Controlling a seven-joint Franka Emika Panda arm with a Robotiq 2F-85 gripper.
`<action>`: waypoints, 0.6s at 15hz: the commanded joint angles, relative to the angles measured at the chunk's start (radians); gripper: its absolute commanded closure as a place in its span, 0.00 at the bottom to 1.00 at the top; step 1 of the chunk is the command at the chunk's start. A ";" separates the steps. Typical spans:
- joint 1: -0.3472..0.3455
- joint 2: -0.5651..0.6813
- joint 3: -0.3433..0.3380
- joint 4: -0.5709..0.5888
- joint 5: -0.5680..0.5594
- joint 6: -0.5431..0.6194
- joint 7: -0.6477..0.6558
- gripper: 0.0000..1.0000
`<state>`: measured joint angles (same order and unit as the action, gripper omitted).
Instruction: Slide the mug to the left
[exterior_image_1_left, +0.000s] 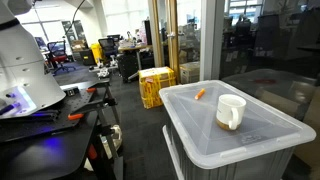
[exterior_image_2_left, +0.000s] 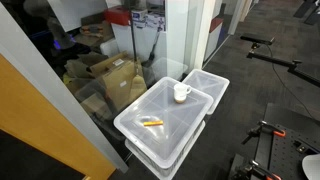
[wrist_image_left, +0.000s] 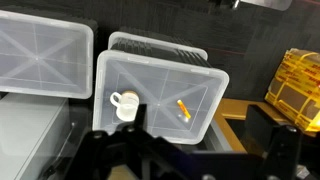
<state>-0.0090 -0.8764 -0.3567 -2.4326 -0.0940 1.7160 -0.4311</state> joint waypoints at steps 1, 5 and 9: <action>-0.016 0.006 0.010 0.003 0.011 -0.001 -0.010 0.00; -0.016 0.006 0.010 0.003 0.011 -0.001 -0.010 0.00; -0.016 0.001 0.011 -0.005 -0.001 0.016 -0.020 0.00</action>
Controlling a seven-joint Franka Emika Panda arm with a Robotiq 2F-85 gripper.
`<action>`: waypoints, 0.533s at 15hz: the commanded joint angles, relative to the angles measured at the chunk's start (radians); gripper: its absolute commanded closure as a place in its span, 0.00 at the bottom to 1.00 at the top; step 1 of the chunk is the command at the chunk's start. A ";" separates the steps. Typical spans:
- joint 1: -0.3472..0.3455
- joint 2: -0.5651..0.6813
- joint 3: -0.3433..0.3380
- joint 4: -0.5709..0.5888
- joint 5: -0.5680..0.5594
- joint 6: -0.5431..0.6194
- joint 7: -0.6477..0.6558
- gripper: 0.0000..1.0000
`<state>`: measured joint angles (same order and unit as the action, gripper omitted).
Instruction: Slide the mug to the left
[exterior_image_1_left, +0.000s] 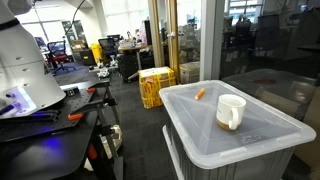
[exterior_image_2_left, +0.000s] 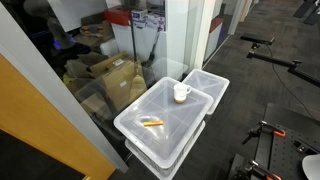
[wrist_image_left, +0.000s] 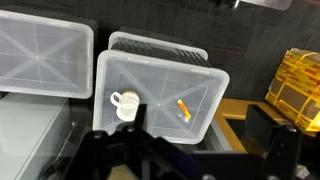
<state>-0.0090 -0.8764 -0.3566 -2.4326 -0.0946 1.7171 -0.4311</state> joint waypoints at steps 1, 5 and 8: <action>-0.012 0.001 0.007 -0.010 -0.006 0.034 -0.034 0.00; -0.008 0.012 0.007 -0.027 -0.022 0.105 -0.052 0.00; -0.009 0.032 0.008 -0.052 -0.036 0.198 -0.056 0.00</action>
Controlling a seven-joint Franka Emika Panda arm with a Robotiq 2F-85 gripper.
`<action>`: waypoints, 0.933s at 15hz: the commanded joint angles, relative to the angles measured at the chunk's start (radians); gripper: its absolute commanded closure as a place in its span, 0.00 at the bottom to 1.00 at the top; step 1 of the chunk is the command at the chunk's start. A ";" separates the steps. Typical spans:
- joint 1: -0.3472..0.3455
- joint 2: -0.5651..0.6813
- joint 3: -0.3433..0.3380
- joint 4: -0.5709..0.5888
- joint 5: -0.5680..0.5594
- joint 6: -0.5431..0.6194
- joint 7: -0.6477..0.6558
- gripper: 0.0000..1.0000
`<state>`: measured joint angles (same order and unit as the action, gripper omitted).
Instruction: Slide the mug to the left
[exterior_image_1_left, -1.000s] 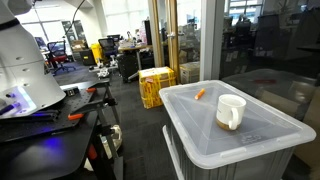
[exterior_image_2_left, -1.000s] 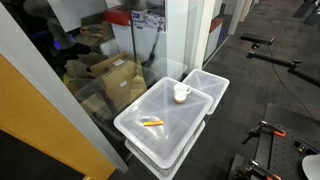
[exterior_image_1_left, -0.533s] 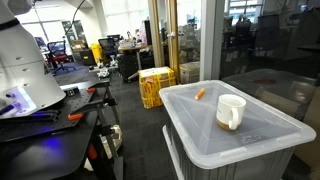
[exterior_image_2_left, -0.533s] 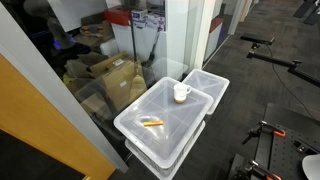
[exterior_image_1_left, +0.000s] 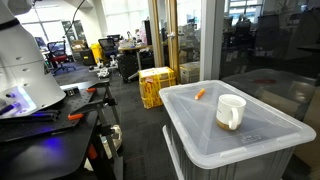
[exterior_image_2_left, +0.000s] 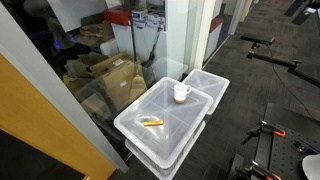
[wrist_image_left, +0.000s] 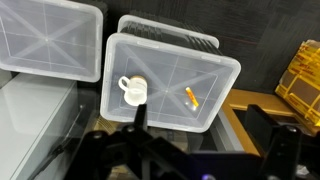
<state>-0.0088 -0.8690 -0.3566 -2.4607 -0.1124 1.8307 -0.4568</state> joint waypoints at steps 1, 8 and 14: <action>-0.009 0.034 0.006 -0.030 -0.021 0.115 -0.038 0.00; 0.005 0.146 -0.015 -0.048 -0.005 0.327 -0.084 0.00; 0.007 0.251 -0.027 -0.050 0.016 0.472 -0.164 0.00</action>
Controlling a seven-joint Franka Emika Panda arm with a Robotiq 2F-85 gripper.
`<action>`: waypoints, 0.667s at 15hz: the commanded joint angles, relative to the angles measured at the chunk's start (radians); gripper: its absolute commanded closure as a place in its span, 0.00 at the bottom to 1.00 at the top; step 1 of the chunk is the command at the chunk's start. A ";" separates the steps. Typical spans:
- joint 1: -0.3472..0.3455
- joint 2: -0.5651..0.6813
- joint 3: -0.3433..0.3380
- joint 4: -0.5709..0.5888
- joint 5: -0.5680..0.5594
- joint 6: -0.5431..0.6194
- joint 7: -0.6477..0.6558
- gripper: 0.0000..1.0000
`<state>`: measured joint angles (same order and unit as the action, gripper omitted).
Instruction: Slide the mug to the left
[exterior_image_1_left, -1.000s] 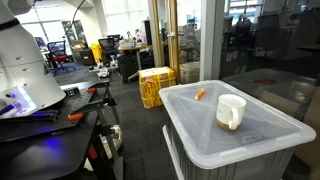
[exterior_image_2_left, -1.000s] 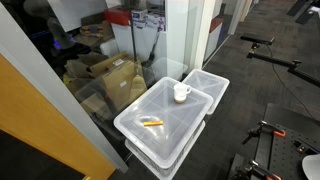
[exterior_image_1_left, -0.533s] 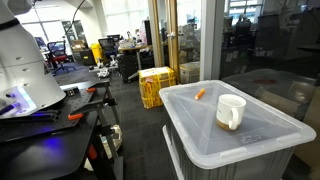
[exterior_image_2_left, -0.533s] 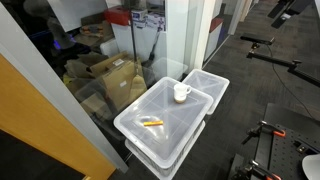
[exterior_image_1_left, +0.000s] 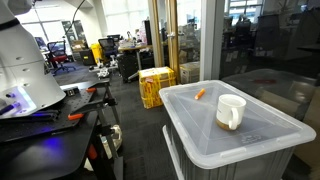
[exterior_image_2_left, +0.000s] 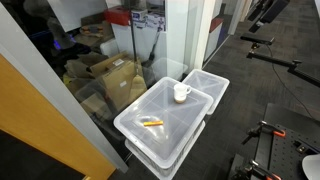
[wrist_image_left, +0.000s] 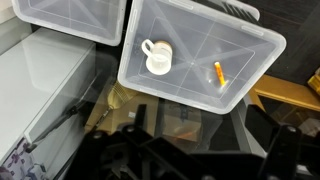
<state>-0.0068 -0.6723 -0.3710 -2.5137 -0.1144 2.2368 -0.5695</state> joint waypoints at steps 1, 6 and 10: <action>0.006 0.072 -0.016 0.002 0.024 0.086 -0.063 0.00; 0.008 0.164 -0.031 -0.001 0.066 0.195 -0.113 0.00; 0.014 0.252 -0.044 0.006 0.126 0.278 -0.162 0.00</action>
<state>-0.0042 -0.4885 -0.3995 -2.5194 -0.0440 2.4507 -0.6760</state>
